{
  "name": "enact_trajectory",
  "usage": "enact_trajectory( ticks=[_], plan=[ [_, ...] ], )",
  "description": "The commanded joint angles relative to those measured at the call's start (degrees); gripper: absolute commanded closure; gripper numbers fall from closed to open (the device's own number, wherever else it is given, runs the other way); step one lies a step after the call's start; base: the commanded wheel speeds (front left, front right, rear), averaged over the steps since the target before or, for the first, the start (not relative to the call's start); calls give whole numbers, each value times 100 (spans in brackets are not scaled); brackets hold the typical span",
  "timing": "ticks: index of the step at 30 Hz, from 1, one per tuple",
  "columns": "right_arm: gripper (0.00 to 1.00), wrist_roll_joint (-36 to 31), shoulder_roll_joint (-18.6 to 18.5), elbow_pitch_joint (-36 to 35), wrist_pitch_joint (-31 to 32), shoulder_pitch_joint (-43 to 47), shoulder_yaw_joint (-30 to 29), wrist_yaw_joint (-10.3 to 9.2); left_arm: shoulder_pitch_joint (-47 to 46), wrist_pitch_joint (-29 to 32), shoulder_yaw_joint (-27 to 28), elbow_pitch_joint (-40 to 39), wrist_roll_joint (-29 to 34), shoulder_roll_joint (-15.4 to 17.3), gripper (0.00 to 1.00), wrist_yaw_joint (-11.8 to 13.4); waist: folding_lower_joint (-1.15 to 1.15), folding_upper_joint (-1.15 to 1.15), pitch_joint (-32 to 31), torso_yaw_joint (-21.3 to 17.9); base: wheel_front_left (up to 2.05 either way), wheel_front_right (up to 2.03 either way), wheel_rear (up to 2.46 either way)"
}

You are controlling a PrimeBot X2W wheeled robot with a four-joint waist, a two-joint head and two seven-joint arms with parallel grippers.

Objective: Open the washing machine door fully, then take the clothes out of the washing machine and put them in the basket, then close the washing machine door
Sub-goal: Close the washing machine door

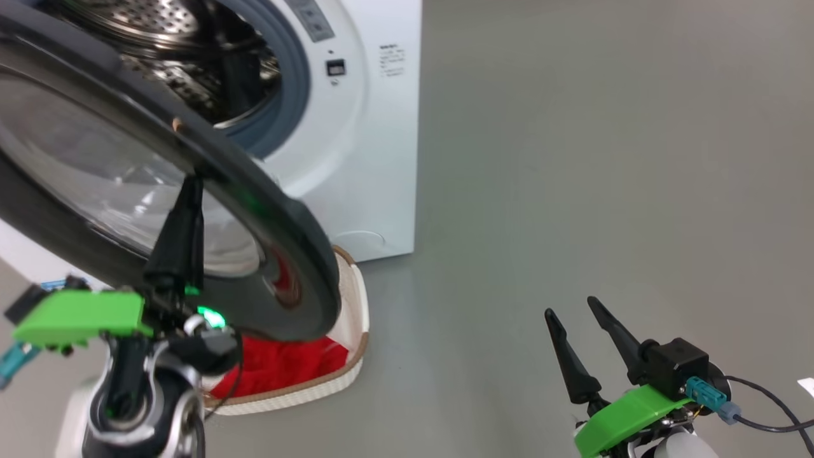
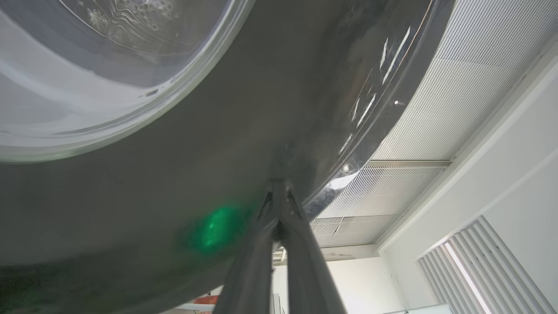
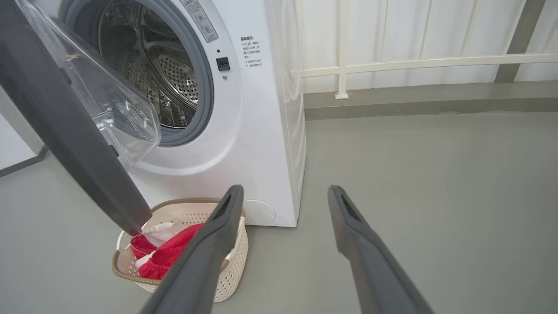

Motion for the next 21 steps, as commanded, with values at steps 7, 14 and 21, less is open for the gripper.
enact_trajectory(
  ticks=[7,14,21],
  plan=[
    [0,-39,-27,-182,-37,-253,57,37,-876,108,174,403,-21,108,100,-280,0,0,327,-306,0,0,0],
    [0,-61,-48,-217,-37,-268,-22,37,-1464,151,227,1009,-30,133,100,-444,0,0,451,-378,0,0,0],
    [0,-62,-46,-220,-37,-356,6,37,-2034,193,297,1667,-34,183,100,-629,0,0,559,-434,0,0,0]
  ],
)
